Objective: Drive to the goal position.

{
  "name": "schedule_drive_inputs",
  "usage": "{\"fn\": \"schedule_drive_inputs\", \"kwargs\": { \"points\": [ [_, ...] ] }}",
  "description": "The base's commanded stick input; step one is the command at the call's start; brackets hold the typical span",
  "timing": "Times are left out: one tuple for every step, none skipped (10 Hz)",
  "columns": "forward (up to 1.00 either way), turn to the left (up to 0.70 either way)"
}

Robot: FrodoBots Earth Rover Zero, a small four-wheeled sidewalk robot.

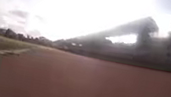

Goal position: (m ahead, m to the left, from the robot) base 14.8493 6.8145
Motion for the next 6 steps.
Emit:
{"fn": "schedule_drive_inputs", "kwargs": {
  "points": [
    [0.7, 0.0],
    [0.7, 0.0],
    [0.7, 0.0],
    [0.7, 0.0],
    [0.7, 0.0],
    [0.7, 0.0]
  ]
}}
